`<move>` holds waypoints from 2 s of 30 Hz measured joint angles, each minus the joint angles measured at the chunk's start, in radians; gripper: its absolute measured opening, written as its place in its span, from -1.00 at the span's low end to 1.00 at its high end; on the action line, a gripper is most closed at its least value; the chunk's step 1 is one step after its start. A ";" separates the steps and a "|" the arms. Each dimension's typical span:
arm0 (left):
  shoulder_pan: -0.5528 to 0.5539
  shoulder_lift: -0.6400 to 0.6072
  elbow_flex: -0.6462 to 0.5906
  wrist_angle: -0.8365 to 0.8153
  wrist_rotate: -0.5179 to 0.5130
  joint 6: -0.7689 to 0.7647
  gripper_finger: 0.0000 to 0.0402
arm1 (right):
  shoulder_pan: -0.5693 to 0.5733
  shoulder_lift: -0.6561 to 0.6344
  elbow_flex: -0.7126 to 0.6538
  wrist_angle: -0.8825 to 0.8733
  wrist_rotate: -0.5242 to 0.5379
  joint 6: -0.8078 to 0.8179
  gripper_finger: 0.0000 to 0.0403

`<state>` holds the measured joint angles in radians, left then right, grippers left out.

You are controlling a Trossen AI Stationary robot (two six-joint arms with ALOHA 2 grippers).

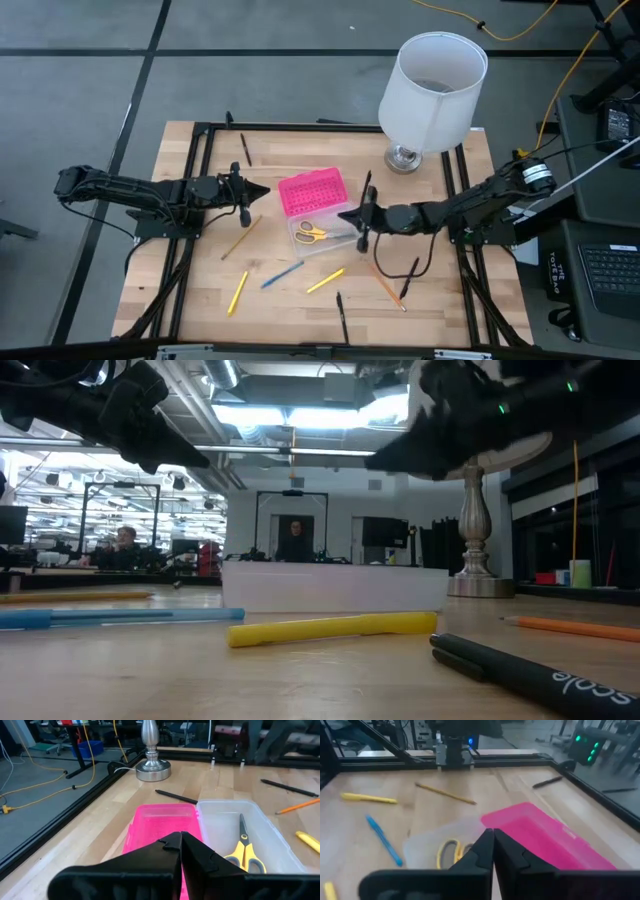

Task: Pick & place school supplies into a supply box
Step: Put the yellow pencil into the pink supply box

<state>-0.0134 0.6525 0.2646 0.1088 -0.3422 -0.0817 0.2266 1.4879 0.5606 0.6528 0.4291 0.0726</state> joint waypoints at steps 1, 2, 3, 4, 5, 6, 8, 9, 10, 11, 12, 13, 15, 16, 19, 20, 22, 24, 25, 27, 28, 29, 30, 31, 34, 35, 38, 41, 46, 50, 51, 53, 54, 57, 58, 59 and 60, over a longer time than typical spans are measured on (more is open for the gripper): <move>0.000 0.000 0.000 -0.001 0.000 -0.001 -0.98 | -0.003 0.000 -0.027 0.037 0.000 -0.008 -0.95; 0.000 0.000 0.000 -0.001 0.000 -0.003 -0.98 | -0.006 0.000 -0.046 0.062 0.000 -0.017 -0.95; 0.000 0.000 0.000 0.000 0.004 -0.007 -0.98 | -0.009 0.000 -0.061 0.078 -0.001 -0.024 -0.95; 0.000 0.000 0.000 0.000 0.012 -0.010 -0.98 | -0.011 0.000 -0.074 0.084 -0.001 -0.027 -0.94; 0.000 0.000 0.000 -0.002 0.026 -0.010 -0.98 | -0.014 0.000 -0.085 0.084 -0.001 -0.026 -0.94; 0.000 0.000 0.000 -0.005 0.038 -0.013 -0.98 | -0.015 0.000 -0.093 0.081 -0.001 -0.025 -0.93; 0.000 0.000 0.000 -0.012 0.067 -0.052 -0.98 | -0.015 0.000 -0.099 0.078 -0.002 -0.027 -0.91; 0.000 0.003 0.000 -0.019 0.079 -0.083 -0.98 | -0.015 0.000 -0.101 0.078 -0.002 -0.030 -0.90; 0.000 0.008 0.000 -0.030 0.081 -0.111 -0.98 | -0.015 0.000 -0.102 0.078 -0.002 -0.033 -0.90; -0.001 0.014 0.000 -0.050 0.084 -0.134 -0.98 | -0.016 0.000 -0.102 0.080 -0.002 -0.050 -0.90; -0.001 0.019 0.000 -0.078 0.085 -0.156 -0.98 | -0.019 0.000 -0.102 0.090 -0.002 -0.073 -0.90; -0.001 0.029 0.000 -0.097 0.085 -0.183 -0.98 | -0.021 0.000 -0.102 0.100 -0.004 -0.096 -0.90; -0.001 0.048 0.000 -0.140 0.086 -0.256 -0.98 | -0.032 0.000 -0.101 0.099 -0.005 -0.109 -0.91; -0.001 0.060 0.000 -0.156 0.091 -0.294 -0.98 | -0.039 0.000 -0.101 0.094 -0.005 -0.100 -0.92; -0.007 0.110 0.031 -0.248 0.111 -0.384 -0.98 | -0.056 0.000 -0.101 0.091 -0.004 -0.051 -0.94; -0.013 0.131 0.055 -0.291 0.110 -0.407 -0.98 | -0.060 0.000 -0.101 0.089 -0.004 -0.048 -0.94; -0.031 0.180 0.118 -0.392 0.106 -0.440 -0.98 | -0.069 0.000 -0.101 0.090 -0.004 -0.049 -0.95; -0.053 0.233 0.189 -0.500 0.103 -0.479 -0.98 | -0.077 0.000 -0.101 0.093 -0.004 -0.050 -0.94; -0.065 0.260 0.227 -0.554 0.104 -0.504 -0.98 | -0.080 0.000 -0.101 0.093 -0.004 -0.049 -0.93; -0.092 0.308 0.306 -0.664 0.113 -0.569 -0.98 | -0.085 0.000 -0.101 0.095 -0.004 -0.050 -0.91; -0.105 0.332 0.346 -0.726 0.119 -0.600 -0.98 | -0.087 0.000 -0.101 0.098 -0.004 -0.050 -0.90; -0.119 0.354 0.382 -0.791 0.124 -0.636 -0.98 | -0.089 0.000 -0.101 0.098 -0.004 -0.051 -0.89; -0.133 0.377 0.417 -0.853 0.124 -0.677 -0.98 | -0.092 0.000 -0.101 0.098 -0.004 -0.051 -0.88; -0.147 0.398 0.451 -0.908 0.124 -0.717 -0.98 | -0.094 0.001 -0.101 0.097 -0.004 -0.052 -0.88; -0.190 0.461 0.534 -1.030 0.124 -0.812 -0.98 | -0.103 0.001 -0.101 0.093 -0.004 -0.054 -0.88; -0.205 0.479 0.554 -1.064 0.124 -0.829 -0.98 | -0.107 0.001 -0.101 0.093 -0.004 -0.054 -0.88; -0.233 0.519 0.592 -1.126 0.125 -0.860 -0.98 | -0.117 0.001 -0.101 0.093 -0.004 -0.055 -0.87; -0.246 0.540 0.593 -1.143 0.127 -0.896 -0.98 | -0.124 0.001 -0.101 0.092 -0.004 -0.051 -0.87; -0.249 0.568 0.593 -1.140 0.190 -0.911 -0.98 | -0.124 0.001 -0.101 0.088 -0.033 -0.051 -0.87; -0.249 0.592 0.593 -1.138 0.247 -0.920 -0.98 | -0.124 0.001 -0.101 0.089 -0.039 -0.051 -0.87; -0.249 0.597 0.593 -1.138 0.255 -0.918 -0.98 | -0.124 0.001 -0.101 0.089 -0.039 -0.051 -0.87; -0.249 0.609 0.593 -1.138 0.257 -0.900 -0.98 | -0.124 0.001 -0.101 0.089 -0.039 -0.051 -0.87; -0.249 0.614 0.593 -1.138 0.255 -0.893 -0.98 | -0.124 0.001 -0.101 0.089 -0.039 -0.051 -0.87; -0.249 0.630 0.593 -1.138 0.243 -0.909 -0.98 | -0.124 0.001 -0.101 0.089 -0.039 -0.051 -0.87; -0.249 0.635 0.593 -1.138 0.239 -0.921 -0.98 | -0.124 0.001 -0.101 0.089 -0.039 -0.050 -0.87; -0.249 0.641 0.593 -1.138 0.237 -0.932 -0.97 | -0.124 0.001 -0.101 0.089 -0.039 -0.050 -0.87; -0.249 0.649 0.593 -1.138 0.235 -0.935 -0.96 | -0.124 0.001 -0.101 0.090 -0.039 -0.050 -0.87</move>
<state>-0.2623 1.3011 0.8577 -1.0294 -0.1069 -1.0165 0.1028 1.4891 0.4591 0.7425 0.3901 0.0223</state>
